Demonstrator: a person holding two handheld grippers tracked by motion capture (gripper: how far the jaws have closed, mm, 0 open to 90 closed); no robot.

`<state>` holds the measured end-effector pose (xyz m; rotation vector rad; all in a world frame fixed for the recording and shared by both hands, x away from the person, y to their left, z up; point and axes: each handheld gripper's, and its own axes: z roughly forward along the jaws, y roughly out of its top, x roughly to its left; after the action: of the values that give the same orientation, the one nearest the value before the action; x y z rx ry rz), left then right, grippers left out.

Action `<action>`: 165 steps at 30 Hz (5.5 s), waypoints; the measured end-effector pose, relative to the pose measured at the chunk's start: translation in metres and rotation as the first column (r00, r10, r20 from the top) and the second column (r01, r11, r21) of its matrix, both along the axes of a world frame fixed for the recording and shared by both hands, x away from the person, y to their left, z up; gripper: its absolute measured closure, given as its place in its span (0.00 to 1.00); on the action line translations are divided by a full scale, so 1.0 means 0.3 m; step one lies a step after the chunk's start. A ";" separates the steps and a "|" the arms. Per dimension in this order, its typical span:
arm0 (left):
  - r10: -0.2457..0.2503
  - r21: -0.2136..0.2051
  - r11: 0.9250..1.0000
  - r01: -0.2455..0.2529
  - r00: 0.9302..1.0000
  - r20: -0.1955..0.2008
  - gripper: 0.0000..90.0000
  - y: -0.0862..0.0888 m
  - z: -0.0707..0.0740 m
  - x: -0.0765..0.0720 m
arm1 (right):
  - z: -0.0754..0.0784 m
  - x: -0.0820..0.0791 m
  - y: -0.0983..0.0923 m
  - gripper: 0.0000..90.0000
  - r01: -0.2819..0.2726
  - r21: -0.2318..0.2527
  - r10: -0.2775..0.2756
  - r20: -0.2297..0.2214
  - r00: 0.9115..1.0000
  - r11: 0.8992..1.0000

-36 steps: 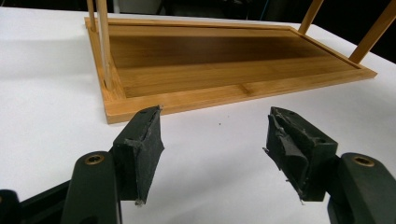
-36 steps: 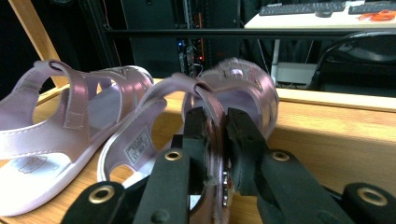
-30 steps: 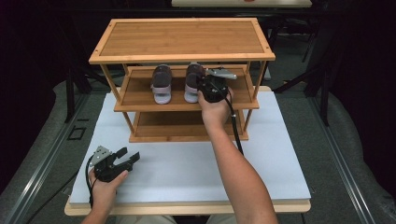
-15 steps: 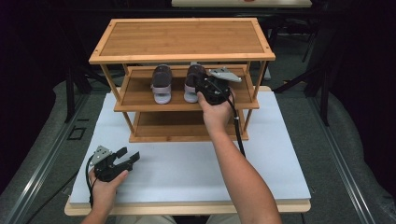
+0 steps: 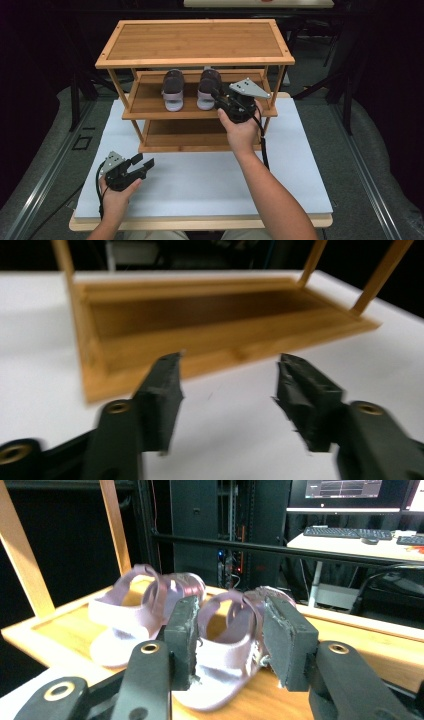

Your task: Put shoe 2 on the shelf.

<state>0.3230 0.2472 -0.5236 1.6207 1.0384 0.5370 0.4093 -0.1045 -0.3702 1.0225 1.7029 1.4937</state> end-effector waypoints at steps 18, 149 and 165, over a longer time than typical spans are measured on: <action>0.088 -0.036 0.996 -0.083 0.985 0.150 0.69 -0.064 0.334 0.217 | -0.083 0.020 -0.066 0.66 0.031 -0.064 -0.037 -0.096 0.995 0.997; 0.111 0.099 0.990 -0.099 0.986 -0.126 1.00 -0.218 0.429 0.485 | -0.108 0.219 0.155 1.00 0.059 -0.072 -0.079 -0.309 0.948 0.996; 0.133 0.142 0.983 -0.116 0.985 -0.113 1.00 -0.276 0.443 0.486 | -0.108 0.209 0.099 0.98 0.032 -0.042 -0.044 -0.324 0.945 0.999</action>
<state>0.4689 0.1644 -0.3908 1.7330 1.2233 0.6087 0.4720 -0.0749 -0.4025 1.3335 1.9140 1.3183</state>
